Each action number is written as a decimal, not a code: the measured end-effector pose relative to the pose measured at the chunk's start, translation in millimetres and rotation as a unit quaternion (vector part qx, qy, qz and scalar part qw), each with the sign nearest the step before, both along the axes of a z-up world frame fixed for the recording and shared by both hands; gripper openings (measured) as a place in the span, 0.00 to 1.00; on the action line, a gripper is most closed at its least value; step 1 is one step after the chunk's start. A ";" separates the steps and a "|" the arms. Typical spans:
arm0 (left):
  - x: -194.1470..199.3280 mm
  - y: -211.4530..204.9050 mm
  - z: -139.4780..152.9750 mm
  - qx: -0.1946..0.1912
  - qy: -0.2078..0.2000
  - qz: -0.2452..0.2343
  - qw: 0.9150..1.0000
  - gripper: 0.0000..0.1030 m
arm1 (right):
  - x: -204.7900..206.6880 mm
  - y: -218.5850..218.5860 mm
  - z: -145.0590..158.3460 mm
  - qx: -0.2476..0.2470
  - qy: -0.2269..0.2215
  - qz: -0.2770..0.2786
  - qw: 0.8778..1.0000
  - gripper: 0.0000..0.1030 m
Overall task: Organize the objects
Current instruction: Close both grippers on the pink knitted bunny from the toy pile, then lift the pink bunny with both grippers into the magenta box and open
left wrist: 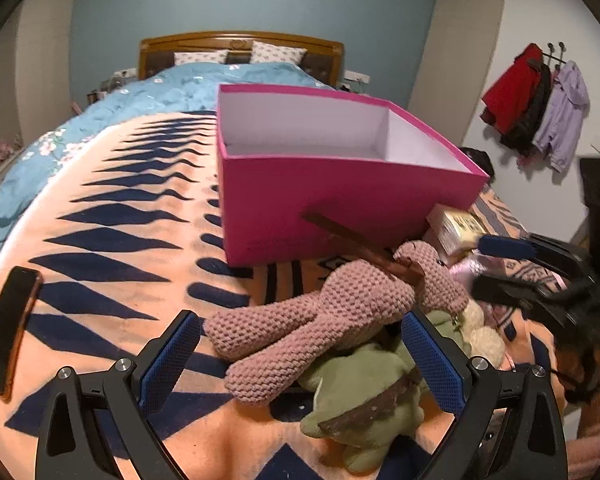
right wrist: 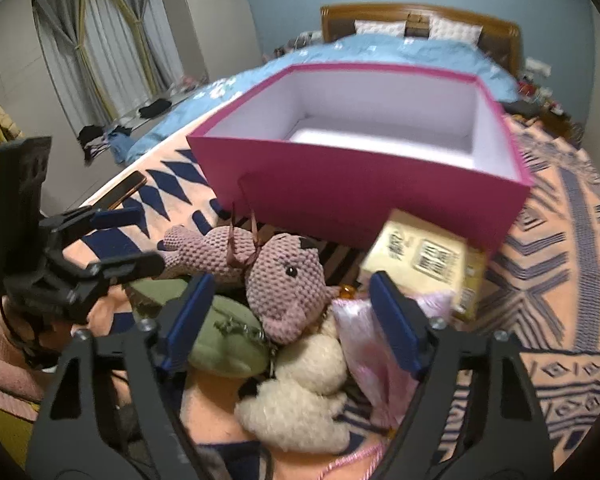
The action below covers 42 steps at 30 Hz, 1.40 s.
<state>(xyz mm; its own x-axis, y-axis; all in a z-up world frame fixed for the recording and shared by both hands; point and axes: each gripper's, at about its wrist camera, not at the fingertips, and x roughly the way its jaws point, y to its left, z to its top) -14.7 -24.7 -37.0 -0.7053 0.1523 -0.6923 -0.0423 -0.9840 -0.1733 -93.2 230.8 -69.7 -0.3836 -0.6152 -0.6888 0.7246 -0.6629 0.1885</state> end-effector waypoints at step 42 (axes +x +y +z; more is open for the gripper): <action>-11.3 9.4 61.0 0.028 0.039 -0.119 0.992 0.38 | -7.0 -0.4 68.2 -0.067 0.058 0.061 0.994 0.45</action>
<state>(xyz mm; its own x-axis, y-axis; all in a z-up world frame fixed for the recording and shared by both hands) -26.0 -15.4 24.0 -0.6958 0.3582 -0.6225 -0.2884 -0.9332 -0.2146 -100.1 230.4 -1.5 -0.3733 -0.7452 -0.5525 0.8199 -0.5437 0.1793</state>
